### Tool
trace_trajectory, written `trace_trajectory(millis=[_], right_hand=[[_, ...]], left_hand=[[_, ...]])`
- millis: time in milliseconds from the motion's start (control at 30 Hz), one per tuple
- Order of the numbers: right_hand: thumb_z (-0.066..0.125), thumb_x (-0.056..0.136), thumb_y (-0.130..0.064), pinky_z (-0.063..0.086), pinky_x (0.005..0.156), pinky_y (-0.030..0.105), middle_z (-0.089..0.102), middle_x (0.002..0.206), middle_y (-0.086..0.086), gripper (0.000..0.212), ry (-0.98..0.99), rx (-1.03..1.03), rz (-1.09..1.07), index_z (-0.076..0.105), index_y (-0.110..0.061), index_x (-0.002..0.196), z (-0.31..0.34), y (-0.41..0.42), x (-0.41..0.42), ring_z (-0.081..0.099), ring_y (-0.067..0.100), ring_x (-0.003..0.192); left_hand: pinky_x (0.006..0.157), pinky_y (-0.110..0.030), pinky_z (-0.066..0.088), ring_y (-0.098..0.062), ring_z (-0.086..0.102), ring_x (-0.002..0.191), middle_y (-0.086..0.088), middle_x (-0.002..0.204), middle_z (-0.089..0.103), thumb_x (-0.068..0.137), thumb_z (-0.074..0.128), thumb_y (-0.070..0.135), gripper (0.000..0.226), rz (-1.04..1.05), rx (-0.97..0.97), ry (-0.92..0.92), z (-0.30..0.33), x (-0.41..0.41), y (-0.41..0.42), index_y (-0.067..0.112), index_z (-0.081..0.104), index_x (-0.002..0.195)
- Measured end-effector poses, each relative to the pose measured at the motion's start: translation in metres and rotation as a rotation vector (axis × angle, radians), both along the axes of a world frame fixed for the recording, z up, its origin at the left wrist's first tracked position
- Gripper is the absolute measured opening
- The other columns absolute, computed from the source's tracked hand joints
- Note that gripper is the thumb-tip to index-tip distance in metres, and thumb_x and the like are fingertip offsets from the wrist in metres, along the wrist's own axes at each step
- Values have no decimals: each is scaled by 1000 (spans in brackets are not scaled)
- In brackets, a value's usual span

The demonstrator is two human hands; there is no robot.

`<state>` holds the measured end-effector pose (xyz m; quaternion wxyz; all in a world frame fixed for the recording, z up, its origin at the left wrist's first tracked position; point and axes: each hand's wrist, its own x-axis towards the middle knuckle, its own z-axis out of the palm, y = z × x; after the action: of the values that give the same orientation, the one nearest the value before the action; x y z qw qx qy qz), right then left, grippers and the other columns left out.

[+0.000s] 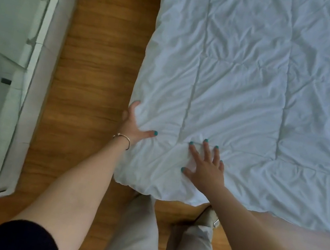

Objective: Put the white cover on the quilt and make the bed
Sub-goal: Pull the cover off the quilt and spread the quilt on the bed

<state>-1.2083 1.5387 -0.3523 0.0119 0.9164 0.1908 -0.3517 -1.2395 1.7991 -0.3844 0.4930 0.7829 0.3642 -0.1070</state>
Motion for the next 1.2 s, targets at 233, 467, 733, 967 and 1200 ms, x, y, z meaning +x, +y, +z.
trace_trajectory(millis=[233,467,733,967,1200], right_hand=[[47,89,-67,15,115,60,-27,159,-5,86,14,-33,68,-21,-57,143,2,34,-24,-13,34,148],[54,95,-43,21,117,52,-16,162,-9,80,196,-5,-10,0,-42,154,34,14,-26,-7,21,151],[47,95,-18,30,111,34,33,154,-14,45,436,-44,-163,54,-38,134,48,-83,9,30,15,142],[45,91,-6,42,103,40,22,154,-12,61,264,-65,-191,44,-45,138,44,-205,36,22,17,141],[42,92,-6,42,95,34,13,159,-13,68,142,-117,-202,29,-43,148,45,-362,86,29,21,140]], left_hand=[[81,-41,51,-30,57,102,-10,121,50,83,69,48,76,-336,383,124,29,-59,50,44,25,146],[106,-55,33,-41,40,124,-19,141,29,94,58,27,78,-356,508,633,9,-36,33,47,5,147],[98,-51,34,-35,28,134,-3,151,21,90,53,45,63,-1368,515,373,44,-17,-156,41,24,146],[100,-41,35,-29,37,127,-4,138,40,87,50,54,46,-1571,433,327,57,29,-265,32,56,127],[111,-42,26,-26,20,142,2,154,24,90,51,40,48,-1187,458,90,50,70,-413,38,46,138]])
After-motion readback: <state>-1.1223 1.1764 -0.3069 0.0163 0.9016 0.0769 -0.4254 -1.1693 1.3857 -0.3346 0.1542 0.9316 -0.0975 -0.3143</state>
